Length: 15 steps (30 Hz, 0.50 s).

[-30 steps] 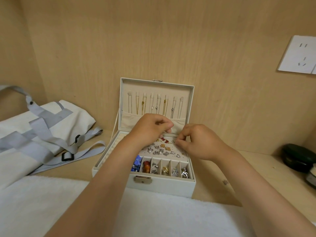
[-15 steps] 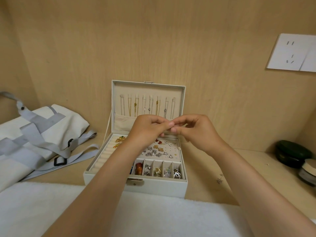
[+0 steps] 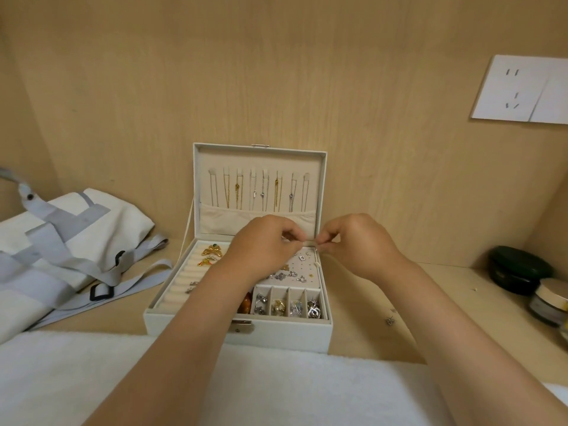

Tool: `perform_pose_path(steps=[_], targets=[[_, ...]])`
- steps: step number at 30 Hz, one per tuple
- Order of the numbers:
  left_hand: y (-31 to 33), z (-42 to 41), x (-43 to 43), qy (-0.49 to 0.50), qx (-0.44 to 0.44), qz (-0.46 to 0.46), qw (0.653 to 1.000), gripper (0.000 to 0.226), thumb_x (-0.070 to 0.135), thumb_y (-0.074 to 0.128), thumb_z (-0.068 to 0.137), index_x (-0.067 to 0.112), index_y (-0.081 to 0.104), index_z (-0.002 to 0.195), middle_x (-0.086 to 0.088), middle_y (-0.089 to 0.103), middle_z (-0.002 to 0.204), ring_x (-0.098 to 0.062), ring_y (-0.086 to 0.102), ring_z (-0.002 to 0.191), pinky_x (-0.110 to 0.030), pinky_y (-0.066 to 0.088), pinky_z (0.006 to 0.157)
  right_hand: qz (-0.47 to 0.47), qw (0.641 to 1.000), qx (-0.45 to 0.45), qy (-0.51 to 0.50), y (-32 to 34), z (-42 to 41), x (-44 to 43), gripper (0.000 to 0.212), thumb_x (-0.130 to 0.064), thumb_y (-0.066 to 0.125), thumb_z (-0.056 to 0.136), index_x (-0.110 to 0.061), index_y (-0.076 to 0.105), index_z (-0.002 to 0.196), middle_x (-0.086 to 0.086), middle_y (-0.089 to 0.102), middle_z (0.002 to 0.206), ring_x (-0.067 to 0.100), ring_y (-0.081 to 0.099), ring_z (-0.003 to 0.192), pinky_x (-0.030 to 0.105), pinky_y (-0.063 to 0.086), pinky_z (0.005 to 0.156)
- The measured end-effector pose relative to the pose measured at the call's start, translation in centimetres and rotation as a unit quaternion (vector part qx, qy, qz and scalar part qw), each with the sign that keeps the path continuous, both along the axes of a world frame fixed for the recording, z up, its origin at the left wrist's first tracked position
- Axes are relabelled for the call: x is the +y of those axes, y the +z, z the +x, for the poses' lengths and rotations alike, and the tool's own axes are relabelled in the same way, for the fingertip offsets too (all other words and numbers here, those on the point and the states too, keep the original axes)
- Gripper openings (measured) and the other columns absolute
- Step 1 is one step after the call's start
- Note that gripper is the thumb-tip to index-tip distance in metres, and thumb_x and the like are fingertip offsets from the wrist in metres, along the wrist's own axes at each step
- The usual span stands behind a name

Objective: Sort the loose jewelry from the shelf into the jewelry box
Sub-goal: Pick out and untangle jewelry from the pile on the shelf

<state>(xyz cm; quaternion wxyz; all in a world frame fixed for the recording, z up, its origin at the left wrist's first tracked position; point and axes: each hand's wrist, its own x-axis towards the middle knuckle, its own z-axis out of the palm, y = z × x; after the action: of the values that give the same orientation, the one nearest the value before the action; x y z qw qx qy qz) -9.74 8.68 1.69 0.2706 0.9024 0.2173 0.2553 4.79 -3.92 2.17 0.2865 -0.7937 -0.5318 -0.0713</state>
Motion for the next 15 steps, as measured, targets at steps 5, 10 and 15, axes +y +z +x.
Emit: perform_pose_path(steps=[5,10,15], targets=[[0.2,-0.4,0.2,-0.005,0.084,0.094,0.992,0.015,0.03,0.064,0.091,0.034,0.078,0.095,0.018,0.067,0.098,-0.003,0.056,0.095,-0.027,0.05,0.083,-0.048,0.994,-0.099,0.029,-0.3,-1.0,0.4,0.013,-0.017,0.071,0.086,-0.024,0.078,0.093,-0.009,0.073,0.095,0.015,0.065,0.09,0.035,0.053,0.076],[0.3,-0.6,0.1,-0.013,0.1,0.105,0.989,0.016,0.032,0.064,0.09,0.033,0.078,0.097,0.015,0.069,0.105,-0.006,0.059,0.098,-0.03,0.053,0.086,-0.063,0.985,-0.152,0.05,-0.5,-1.3,0.8,0.013,-0.019,0.07,0.084,-0.027,0.078,0.089,-0.007,0.071,0.09,0.019,0.065,0.085,0.038,0.054,0.071],[0.1,-0.6,0.2,-0.017,0.085,0.108,0.99,0.014,0.031,0.065,0.088,0.032,0.078,0.096,0.016,0.068,0.103,-0.004,0.057,0.098,-0.027,0.051,0.082,-0.099,0.986,-0.119,0.068,0.1,-1.1,0.5,0.014,-0.024,0.07,0.089,-0.033,0.078,0.096,-0.012,0.071,0.098,0.011,0.064,0.091,0.032,0.052,0.077]])
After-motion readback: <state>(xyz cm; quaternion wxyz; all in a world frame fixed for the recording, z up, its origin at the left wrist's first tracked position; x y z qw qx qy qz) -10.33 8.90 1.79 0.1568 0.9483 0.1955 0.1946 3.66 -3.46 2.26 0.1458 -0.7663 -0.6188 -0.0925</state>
